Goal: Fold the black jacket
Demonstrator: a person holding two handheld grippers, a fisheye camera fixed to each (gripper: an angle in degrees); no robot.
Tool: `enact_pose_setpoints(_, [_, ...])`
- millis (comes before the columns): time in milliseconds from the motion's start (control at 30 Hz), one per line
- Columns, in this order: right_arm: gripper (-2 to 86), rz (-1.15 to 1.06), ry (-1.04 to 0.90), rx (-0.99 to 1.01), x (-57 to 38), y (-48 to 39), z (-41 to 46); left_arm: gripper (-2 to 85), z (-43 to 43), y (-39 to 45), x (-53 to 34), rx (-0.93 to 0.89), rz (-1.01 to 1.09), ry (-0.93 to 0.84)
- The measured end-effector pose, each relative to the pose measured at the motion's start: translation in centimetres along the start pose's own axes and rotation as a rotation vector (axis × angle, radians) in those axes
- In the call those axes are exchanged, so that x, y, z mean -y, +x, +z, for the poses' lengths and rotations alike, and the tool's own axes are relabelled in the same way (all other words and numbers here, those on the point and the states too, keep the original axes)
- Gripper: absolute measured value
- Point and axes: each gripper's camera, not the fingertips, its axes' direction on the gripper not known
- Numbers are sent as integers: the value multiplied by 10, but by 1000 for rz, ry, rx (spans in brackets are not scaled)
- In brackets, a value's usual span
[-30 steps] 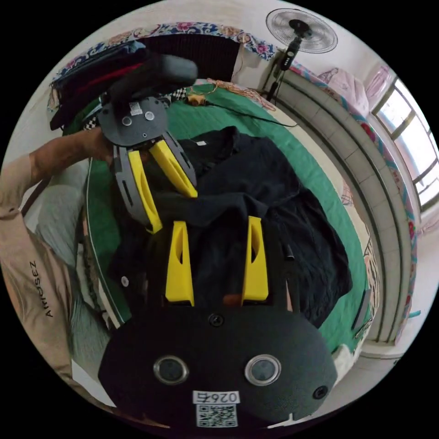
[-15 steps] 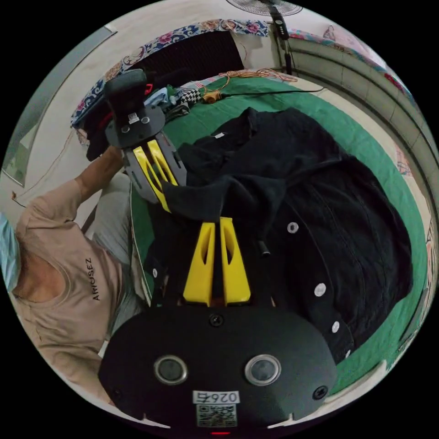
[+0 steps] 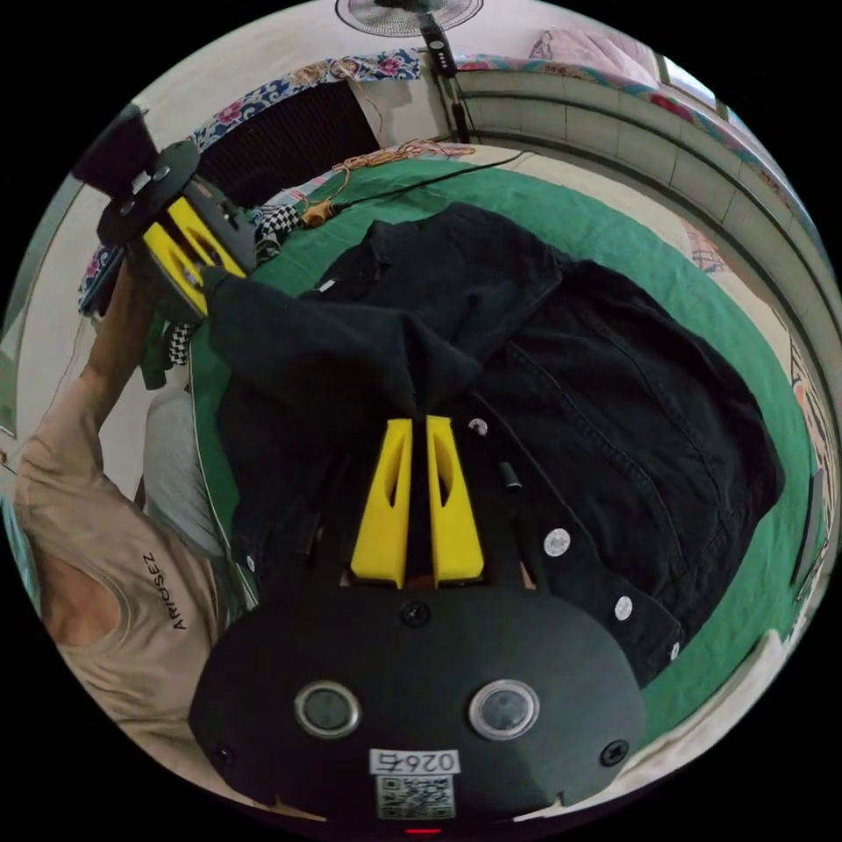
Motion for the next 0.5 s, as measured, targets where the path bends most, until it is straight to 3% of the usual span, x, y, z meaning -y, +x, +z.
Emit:
enact_pose_setpoints(133, [-14, 77, -43, -37, -22, 18, -8, 122, -16, -22, 6, -83, -37, 102])
enact_pose_setpoints(233, [-10, 240, -39, -67, -54, 41, -18, 137, 8, -33, -12, -116, -143, 95])
enact_pose_setpoints(300, [0, 290, 69, -93, -81, 42, -37, 146, 32, -24, -19, -179, -157, 60])
enact_pose_setpoints(400, [31, 204, 225, -59, -97, 17, -59, 167, 68, 17, -13, -228, -95, 40])
enact_pose_setpoints(500, [47, 57, 234, 4, -87, -18, -54, 129, 115, 55, 10, -145, 4, -148])
